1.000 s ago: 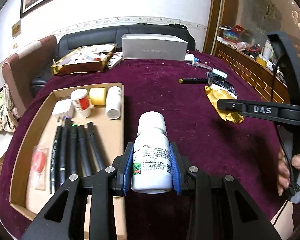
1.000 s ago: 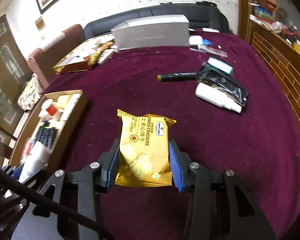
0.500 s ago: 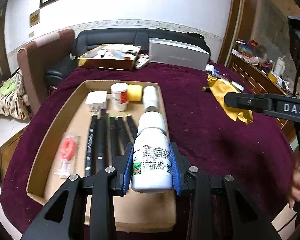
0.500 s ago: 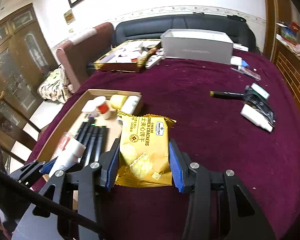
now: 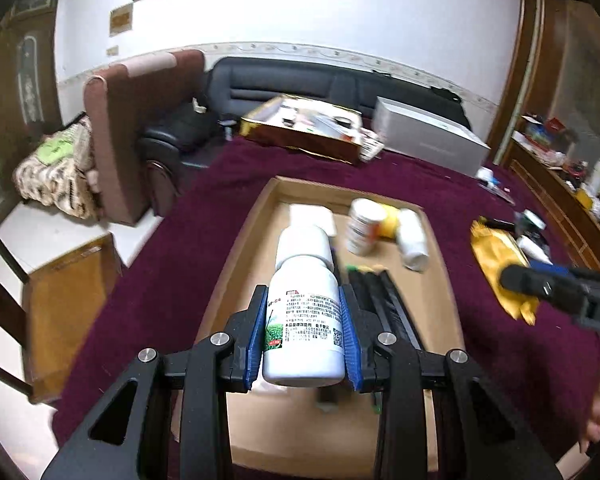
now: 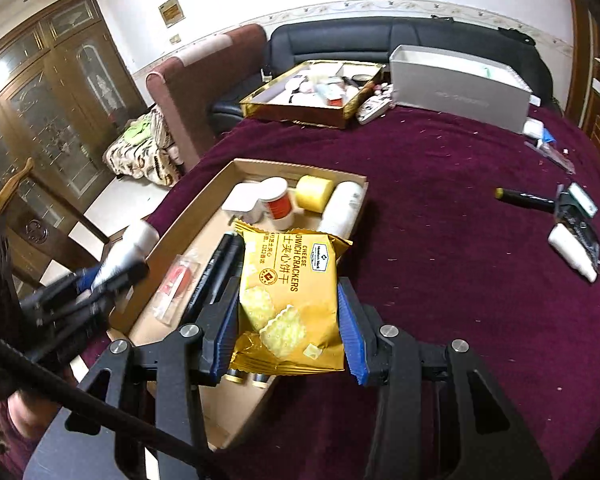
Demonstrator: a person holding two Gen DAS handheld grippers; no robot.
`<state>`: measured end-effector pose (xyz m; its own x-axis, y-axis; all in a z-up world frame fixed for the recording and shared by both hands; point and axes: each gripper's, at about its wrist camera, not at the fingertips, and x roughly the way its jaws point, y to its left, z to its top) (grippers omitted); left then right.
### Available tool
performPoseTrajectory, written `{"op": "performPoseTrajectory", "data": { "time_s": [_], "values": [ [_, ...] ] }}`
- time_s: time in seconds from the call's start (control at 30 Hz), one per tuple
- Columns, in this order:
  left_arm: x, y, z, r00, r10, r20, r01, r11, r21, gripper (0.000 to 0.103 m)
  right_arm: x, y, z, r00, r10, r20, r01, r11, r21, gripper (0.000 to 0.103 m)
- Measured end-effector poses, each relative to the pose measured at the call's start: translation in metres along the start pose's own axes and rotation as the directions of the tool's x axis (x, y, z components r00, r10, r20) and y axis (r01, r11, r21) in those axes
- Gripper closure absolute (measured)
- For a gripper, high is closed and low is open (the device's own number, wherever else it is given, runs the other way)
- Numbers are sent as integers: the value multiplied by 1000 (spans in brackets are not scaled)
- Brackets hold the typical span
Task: Organize objects
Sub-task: 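Carry bottle and cracker bag into the box and open both tools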
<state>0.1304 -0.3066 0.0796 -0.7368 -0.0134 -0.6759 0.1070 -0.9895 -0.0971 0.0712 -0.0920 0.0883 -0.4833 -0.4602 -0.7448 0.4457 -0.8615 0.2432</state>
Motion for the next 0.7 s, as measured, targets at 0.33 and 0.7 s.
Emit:
{"op": "performPoseTrajectory", "data": {
  "time_s": [0.33, 0.7],
  "values": [
    [67, 13, 26, 993, 57, -100, -52, 997, 59, 74, 44, 23, 6, 997, 22, -68, -23, 1000, -13, 59],
    [121, 6, 32, 970, 55, -235, -38, 996, 77, 74, 92, 15, 17, 992, -50, -112, 50, 999, -5, 59]
  ]
}}
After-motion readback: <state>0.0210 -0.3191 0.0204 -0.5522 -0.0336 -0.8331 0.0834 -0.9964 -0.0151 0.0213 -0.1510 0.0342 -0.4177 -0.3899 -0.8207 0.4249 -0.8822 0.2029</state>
